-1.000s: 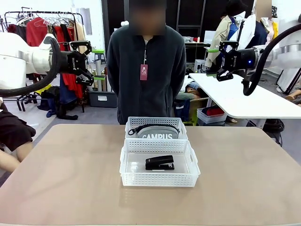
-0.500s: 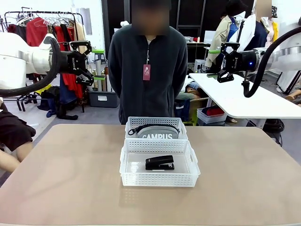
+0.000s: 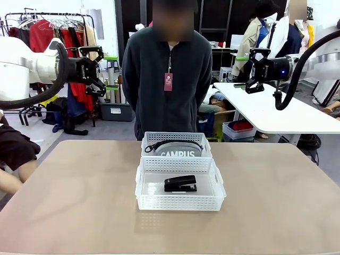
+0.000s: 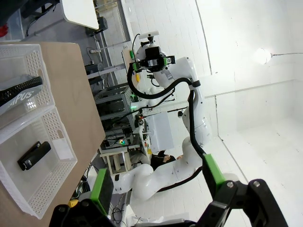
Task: Distribute items into two baskets.
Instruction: Place the picked Stapler into the Organizing basket as instructed by the person.
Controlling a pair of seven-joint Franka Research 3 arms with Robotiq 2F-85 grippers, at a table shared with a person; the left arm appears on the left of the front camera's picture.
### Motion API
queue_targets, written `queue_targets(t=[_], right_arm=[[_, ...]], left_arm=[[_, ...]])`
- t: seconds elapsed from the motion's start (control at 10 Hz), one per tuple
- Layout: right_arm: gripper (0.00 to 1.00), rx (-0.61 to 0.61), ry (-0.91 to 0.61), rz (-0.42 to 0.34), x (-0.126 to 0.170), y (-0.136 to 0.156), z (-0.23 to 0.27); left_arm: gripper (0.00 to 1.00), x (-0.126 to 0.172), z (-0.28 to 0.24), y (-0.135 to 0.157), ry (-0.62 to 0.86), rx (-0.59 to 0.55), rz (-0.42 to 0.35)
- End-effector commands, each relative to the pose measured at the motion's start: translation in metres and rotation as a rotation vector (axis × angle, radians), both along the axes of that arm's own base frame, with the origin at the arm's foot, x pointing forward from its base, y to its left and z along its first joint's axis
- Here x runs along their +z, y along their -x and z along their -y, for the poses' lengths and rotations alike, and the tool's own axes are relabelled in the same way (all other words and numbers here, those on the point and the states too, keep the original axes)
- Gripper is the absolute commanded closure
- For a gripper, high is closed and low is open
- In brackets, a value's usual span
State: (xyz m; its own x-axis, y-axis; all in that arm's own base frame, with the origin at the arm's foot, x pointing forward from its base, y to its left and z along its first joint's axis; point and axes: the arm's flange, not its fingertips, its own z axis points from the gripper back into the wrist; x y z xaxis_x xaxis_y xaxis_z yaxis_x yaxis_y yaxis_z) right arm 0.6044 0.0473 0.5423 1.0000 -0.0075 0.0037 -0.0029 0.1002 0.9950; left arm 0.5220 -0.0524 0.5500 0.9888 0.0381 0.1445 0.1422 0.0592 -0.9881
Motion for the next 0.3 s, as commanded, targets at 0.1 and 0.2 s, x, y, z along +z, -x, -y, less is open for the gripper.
queue_targets(t=[0.1, 0.2], right_arm=[[0.00, -0.009, 0.003, -0.002, 0.0000, 0.0002, -0.0017], [0.00, -0.009, 0.003, -0.002, 0.0000, 0.0002, -0.0017]], left_arm=[[0.00, 0.0027, -0.0008, 0.0018, -0.001, 0.002, -0.009], [0.00, 0.0027, -0.0008, 0.0018, -0.001, 0.002, -0.009]])
